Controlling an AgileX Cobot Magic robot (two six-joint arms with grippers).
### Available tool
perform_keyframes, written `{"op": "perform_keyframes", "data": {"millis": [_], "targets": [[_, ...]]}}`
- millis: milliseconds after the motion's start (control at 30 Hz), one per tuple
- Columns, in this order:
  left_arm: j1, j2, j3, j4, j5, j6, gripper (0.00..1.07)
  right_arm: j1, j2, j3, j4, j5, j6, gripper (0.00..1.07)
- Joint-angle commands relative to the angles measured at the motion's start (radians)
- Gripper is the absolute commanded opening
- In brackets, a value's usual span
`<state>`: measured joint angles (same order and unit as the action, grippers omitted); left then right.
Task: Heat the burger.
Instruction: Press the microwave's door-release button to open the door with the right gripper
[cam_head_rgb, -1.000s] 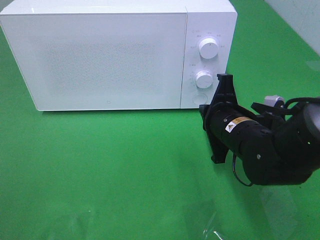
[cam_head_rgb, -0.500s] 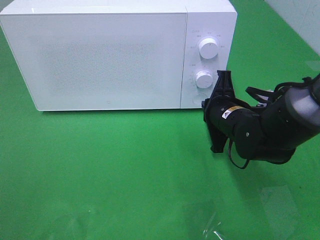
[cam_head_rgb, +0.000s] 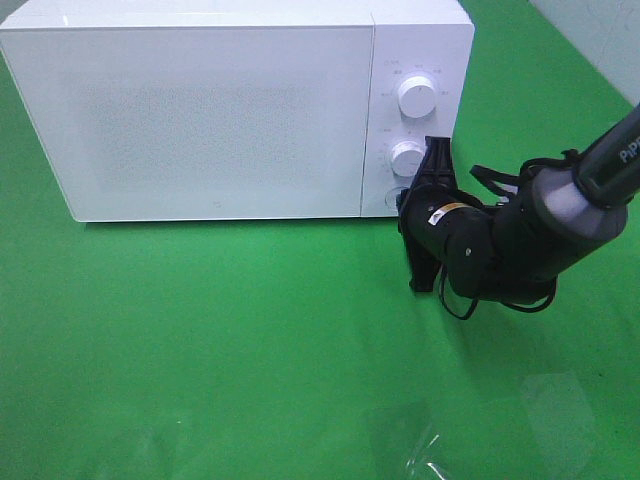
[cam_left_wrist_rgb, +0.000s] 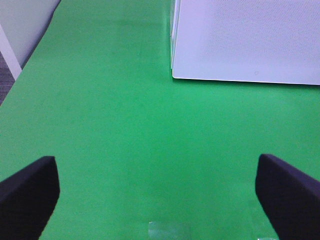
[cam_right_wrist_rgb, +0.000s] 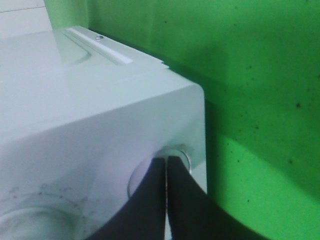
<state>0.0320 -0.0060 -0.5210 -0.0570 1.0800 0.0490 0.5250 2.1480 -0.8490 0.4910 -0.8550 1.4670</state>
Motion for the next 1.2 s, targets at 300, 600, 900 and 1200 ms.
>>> {"op": "perform_keyframes", "data": {"millis": [300, 600, 900, 1200], "targets": [[0.001, -0.015, 0.002, 0.001, -0.010, -0.005, 1.00, -0.004, 0.007, -0.037, -0.004, -0.103, -0.012, 0.00], [0.001, -0.015, 0.002, 0.001, -0.010, -0.005, 1.00, -0.004, 0.007, -0.040, 0.001, -0.221, -0.018, 0.00], [0.001, -0.015, 0.002, 0.001, -0.010, -0.005, 1.00, -0.004, 0.007, -0.081, 0.025, -0.273, -0.060, 0.00], [0.001, -0.015, 0.002, 0.001, -0.010, -0.006, 1.00, -0.039, 0.048, -0.148, 0.012, -0.310, -0.093, 0.00]]}}
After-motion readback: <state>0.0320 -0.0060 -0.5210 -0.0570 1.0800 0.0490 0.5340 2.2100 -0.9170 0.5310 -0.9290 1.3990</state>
